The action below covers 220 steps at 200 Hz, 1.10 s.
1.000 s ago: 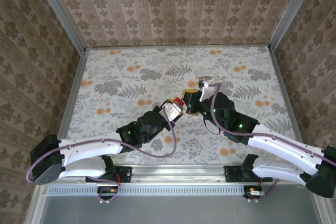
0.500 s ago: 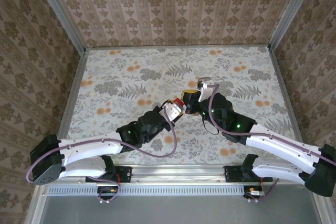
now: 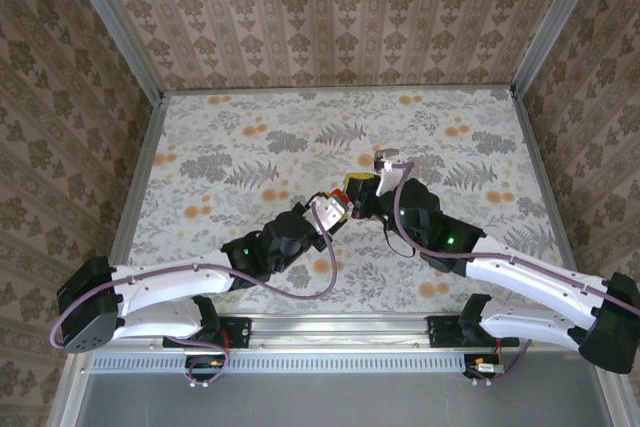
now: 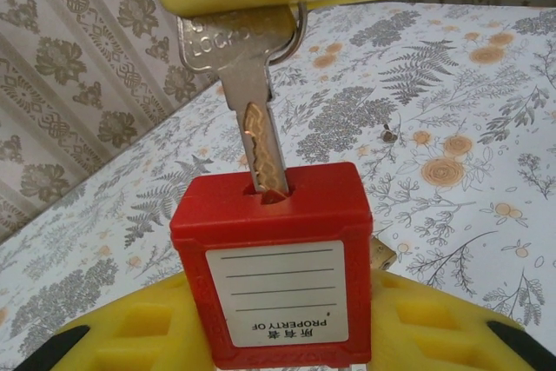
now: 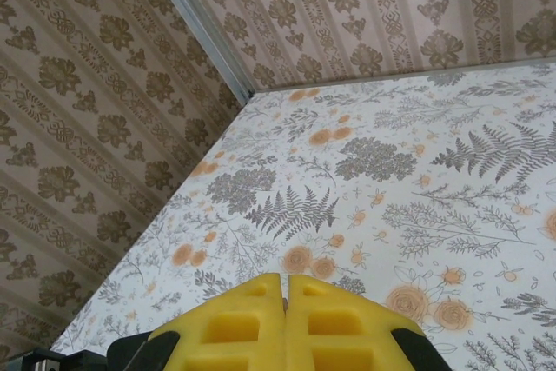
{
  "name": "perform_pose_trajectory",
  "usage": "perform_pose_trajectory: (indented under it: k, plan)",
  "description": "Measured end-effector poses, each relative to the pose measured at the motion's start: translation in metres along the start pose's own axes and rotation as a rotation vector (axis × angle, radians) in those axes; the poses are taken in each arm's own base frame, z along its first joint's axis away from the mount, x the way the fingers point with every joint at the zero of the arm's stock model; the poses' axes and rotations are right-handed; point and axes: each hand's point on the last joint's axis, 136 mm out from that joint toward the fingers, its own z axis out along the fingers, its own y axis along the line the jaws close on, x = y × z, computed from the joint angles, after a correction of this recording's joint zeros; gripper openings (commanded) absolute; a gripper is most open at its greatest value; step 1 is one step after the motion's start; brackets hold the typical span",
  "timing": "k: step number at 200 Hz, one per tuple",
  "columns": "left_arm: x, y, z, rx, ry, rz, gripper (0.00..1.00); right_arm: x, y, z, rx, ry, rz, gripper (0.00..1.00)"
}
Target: Unlock with the key
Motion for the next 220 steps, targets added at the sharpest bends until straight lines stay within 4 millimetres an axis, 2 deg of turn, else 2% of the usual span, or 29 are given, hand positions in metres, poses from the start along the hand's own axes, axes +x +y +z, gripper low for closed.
perform_pose_trajectory:
  k: [107,220]
  plan:
    - [0.011,-0.001,-0.003,0.059,0.089,-0.032,0.27,0.012,0.0,0.009,-0.002,0.038,-0.015,0.0]
    - [0.024,0.011,0.001,0.077,0.141,-0.108,0.24,0.023,-0.002,0.022,0.026,0.032,0.012,0.0]
